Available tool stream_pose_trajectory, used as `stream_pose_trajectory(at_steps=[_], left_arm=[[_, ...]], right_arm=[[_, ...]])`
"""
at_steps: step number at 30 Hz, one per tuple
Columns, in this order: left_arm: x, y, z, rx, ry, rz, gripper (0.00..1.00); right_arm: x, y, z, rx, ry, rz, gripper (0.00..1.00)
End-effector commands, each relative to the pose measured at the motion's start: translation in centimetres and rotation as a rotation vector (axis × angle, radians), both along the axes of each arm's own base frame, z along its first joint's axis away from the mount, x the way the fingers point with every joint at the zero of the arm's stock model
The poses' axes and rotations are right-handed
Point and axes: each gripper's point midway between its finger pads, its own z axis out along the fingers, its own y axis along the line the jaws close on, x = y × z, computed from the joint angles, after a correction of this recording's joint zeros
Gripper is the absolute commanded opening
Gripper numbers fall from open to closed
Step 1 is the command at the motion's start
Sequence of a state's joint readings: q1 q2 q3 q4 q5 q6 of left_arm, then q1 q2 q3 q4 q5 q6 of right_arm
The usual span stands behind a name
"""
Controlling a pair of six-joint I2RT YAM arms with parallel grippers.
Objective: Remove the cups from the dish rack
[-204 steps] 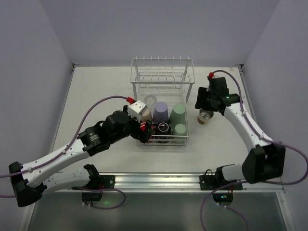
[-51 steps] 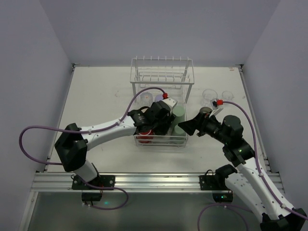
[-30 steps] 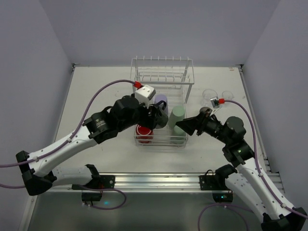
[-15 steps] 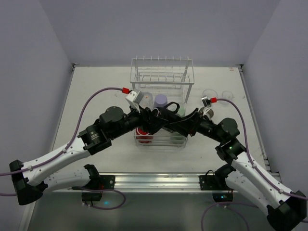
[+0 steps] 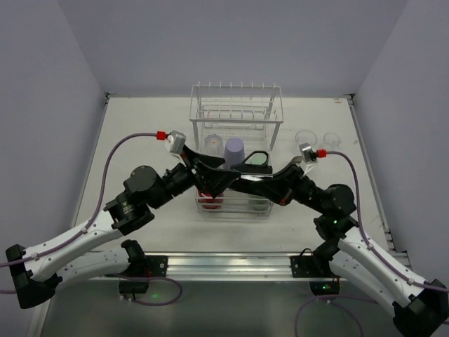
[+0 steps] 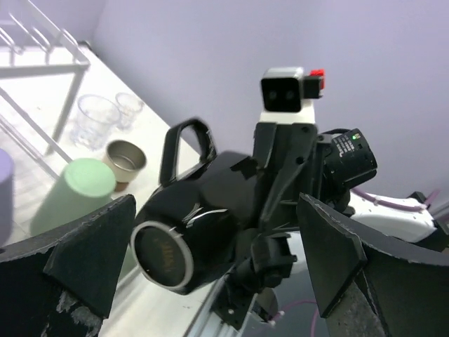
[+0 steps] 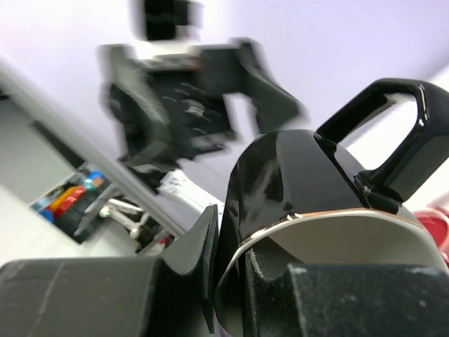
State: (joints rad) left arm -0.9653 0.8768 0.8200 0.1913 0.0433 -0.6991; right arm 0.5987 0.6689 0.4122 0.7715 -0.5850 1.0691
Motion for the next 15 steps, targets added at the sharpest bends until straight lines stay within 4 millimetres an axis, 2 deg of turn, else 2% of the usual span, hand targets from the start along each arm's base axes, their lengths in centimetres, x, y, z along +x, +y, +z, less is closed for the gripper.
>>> stream_pose_trajectory(at_steps=[1, 2, 3, 4, 5, 6, 7, 8, 10, 11, 12, 14, 15], left_arm=[[0.8, 2.7, 3.3, 0.002, -0.138, 0.117, 1.0], [1.0, 3.3, 3.2, 0.03, -0.145, 0.143, 1.0], [1.4, 4.6, 2.8, 0.076, -0.13, 0.201, 1.0], [1.7, 5.4, 2.5, 0.12, -0.143, 0.236, 1.0], [2.1, 6.9, 1.5, 0.189, -0.122, 0.296, 1.0], [2.3, 7.7, 1.0, 0.229, -0.119, 0.322, 1.0], [2.6, 8.6, 0.6, 0.274, -0.129, 0.355, 1.0], [2.9, 9.7, -0.8, 0.346, -0.112, 0.398, 1.0], [2.9, 11.1, -1.6, 0.424, -0.124, 0.43, 1.0], [3.0, 12.1, -2.9, 0.492, -0.111, 0.454, 1.0], [3.1, 12.5, -3.9, 0.546, -0.117, 0.459, 1.0], [3.3, 13.6, -5.7, 0.627, -0.104, 0.49, 1.0], [3.4, 13.7, -6.3, 0.65, -0.108, 0.494, 1.0]], right_arm=[[1.2, -0.6, 1.4, -0.051, -0.027, -0.103, 0.0], [1.4, -0.6, 1.4, -0.083, -0.027, -0.12, 0.0], [2.2, -0.5, -0.9, -0.202, 0.017, -0.153, 0.0], [2.3, -0.9, 0.6, -0.231, 0.006, -0.181, 0.0], [3.2, -1.5, -1.7, -0.343, 0.062, -0.237, 0.0], [3.6, -2.0, -2.3, -0.398, 0.085, -0.27, 0.0], [3.8, -2.7, -1.0, -0.423, 0.079, -0.316, 0.0], [4.7, -4.3, -3.5, -0.535, 0.171, -0.405, 0.0], [5.7, -6.4, -3.7, -0.624, 0.19, -0.525, 0.0], [6.7, -9.1, -5.8, -0.736, 0.254, -0.658, 0.0], [7.3, -10.4, -5.8, -0.774, 0.276, -0.734, 0.0], [8.0, -13.2, -7.3, -0.869, 0.324, -0.858, 0.0], [9.0, -15.6, -7.2, -0.893, 0.35, -0.983, 0.0]])
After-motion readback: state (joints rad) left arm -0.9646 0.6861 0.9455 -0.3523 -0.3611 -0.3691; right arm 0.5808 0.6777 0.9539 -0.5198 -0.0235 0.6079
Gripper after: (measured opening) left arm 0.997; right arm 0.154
